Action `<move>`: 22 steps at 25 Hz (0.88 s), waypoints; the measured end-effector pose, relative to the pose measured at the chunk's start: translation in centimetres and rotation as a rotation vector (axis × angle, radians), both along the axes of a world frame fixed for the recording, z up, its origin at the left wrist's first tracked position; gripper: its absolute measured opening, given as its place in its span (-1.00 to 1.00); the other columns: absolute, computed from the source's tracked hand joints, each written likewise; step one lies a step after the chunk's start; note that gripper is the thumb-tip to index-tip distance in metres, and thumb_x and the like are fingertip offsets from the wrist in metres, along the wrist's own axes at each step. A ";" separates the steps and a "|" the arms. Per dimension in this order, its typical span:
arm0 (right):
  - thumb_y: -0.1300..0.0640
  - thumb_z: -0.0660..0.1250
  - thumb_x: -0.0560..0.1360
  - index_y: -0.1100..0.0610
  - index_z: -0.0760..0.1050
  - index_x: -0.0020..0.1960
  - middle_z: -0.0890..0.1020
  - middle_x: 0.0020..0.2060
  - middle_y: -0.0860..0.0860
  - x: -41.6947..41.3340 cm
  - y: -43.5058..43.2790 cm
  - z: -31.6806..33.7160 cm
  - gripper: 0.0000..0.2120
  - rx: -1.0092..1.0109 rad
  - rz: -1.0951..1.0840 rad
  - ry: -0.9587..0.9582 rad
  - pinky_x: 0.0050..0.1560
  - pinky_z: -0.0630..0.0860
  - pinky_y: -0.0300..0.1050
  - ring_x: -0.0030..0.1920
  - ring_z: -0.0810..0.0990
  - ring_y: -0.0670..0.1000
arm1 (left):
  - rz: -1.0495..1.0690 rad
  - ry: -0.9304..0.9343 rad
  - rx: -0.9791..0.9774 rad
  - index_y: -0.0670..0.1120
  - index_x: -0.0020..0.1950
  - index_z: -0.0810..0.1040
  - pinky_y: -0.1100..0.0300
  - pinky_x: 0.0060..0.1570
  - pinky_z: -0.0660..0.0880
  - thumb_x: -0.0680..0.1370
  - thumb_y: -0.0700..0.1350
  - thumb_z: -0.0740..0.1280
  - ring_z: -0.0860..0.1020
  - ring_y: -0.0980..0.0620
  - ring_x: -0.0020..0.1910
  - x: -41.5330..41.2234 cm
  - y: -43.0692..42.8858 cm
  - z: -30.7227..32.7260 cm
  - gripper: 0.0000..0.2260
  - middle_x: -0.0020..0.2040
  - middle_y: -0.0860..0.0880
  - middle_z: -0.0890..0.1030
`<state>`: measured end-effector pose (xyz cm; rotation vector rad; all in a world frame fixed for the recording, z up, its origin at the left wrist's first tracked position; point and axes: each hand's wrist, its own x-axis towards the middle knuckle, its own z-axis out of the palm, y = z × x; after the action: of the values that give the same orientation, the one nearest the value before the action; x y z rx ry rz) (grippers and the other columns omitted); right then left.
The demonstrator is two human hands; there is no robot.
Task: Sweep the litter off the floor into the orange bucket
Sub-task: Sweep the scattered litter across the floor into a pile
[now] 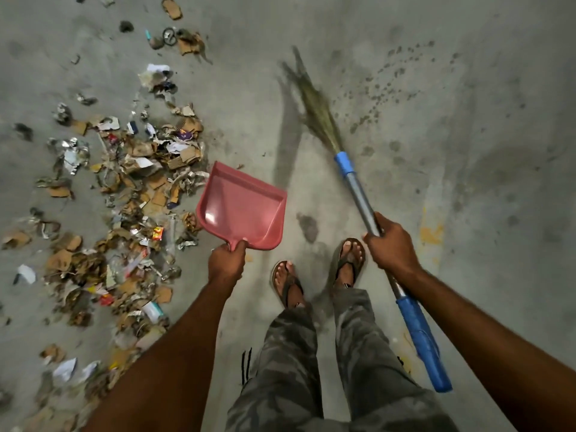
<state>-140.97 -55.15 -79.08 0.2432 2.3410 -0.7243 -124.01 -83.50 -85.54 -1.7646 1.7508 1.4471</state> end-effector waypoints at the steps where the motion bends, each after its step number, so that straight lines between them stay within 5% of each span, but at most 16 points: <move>1: 0.18 0.37 0.49 0.04 0.52 0.36 0.71 -0.04 0.14 1.0 1.2 0.1 -0.57 0.028 -0.052 0.000 -0.23 0.67 0.09 -0.19 0.68 0.20 | -0.013 0.026 0.015 -0.17 -0.24 0.55 0.24 -0.50 0.33 0.60 0.03 0.40 0.40 0.00 -0.55 0.0 0.4 0.3 -0.67 -0.46 -0.06 0.49; 4: 0.23 0.34 0.46 0.16 0.55 0.16 0.66 -0.24 0.21 4.3 2.6 -0.5 -0.73 0.123 -0.176 -0.080 -0.45 0.62 0.03 -0.39 0.64 0.20 | -0.073 0.060 0.041 -0.15 -0.23 0.56 0.26 -0.52 0.32 0.61 0.04 0.39 0.40 0.02 -0.54 1.1 1.8 0.4 -0.68 -0.43 -0.08 0.50; 7: 0.24 0.30 0.42 0.17 0.53 0.03 0.65 -0.26 0.20 8.2 0.6 -1.7 -0.81 0.138 0.069 -0.211 -0.51 0.58 -0.04 -0.42 0.64 0.19 | -0.087 0.012 0.028 -0.18 -0.22 0.58 0.23 -0.48 0.38 0.59 0.07 0.40 0.45 -0.04 -0.52 5.4 2.9 0.1 -0.66 -0.43 -0.09 0.54; 10: 0.23 0.31 0.45 0.11 0.56 0.13 0.60 -0.29 0.10 10.7 -3.0 -2.0 -0.74 0.024 0.322 -0.262 -0.57 0.47 -0.19 -0.43 0.60 0.11 | -0.010 -0.076 -0.051 -0.20 -0.23 0.60 0.18 -0.41 0.43 0.57 0.09 0.40 0.50 -0.08 -0.48 12.2 3.0 -0.1 -0.63 -0.41 -0.11 0.58; 13: 0.18 0.35 0.46 0.01 0.57 0.28 0.64 -0.24 0.08 12.6 -4.5 -0.8 -0.60 -0.077 0.425 -0.202 -0.53 0.53 -0.13 -0.37 0.63 0.11 | 0.107 -0.062 -0.115 -0.14 -0.26 0.56 0.18 -0.43 0.39 0.55 0.13 0.39 0.45 -0.07 -0.51 17.9 2.6 1.0 -0.63 -0.42 -0.10 0.54; 17: 0.16 0.37 0.50 -0.01 0.53 0.36 0.68 -0.14 0.10 17.1 -1.8 2.2 -0.58 -0.206 0.260 -0.091 -0.27 0.67 0.11 -0.24 0.67 0.19 | 0.229 -0.019 -0.131 -0.11 -0.31 0.51 0.23 -0.49 0.33 0.58 0.08 0.41 0.39 -0.02 -0.56 22.1 4.2 3.5 -0.64 -0.45 -0.07 0.48; 20: 0.18 0.34 0.51 -0.06 0.50 0.27 0.66 -0.15 0.11 20.0 1.1 1.9 -0.65 -0.157 0.099 -0.077 -0.37 0.62 0.02 -0.27 0.66 0.17 | 0.268 -0.006 -0.088 -0.14 -0.28 0.55 0.24 -0.53 0.32 0.57 0.03 0.42 0.40 -0.01 -0.55 24.6 6.2 4.1 -0.68 -0.43 -0.08 0.51; 22: 0.18 0.33 0.46 0.08 0.52 0.15 0.65 -0.19 0.16 21.5 1.9 0.3 -0.74 -0.065 0.016 -0.095 -0.34 0.65 0.09 -0.29 0.66 0.20 | 0.283 -0.006 -0.060 -0.15 -0.26 0.58 0.25 -0.54 0.33 0.57 0.03 0.41 0.41 0.01 -0.54 26.2 7.6 3.8 -0.69 -0.43 -0.08 0.52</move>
<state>-119.51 -53.27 -78.76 0.2252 2.2231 -0.7630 -97.83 -75.93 -81.78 -2.1159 1.6066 1.5044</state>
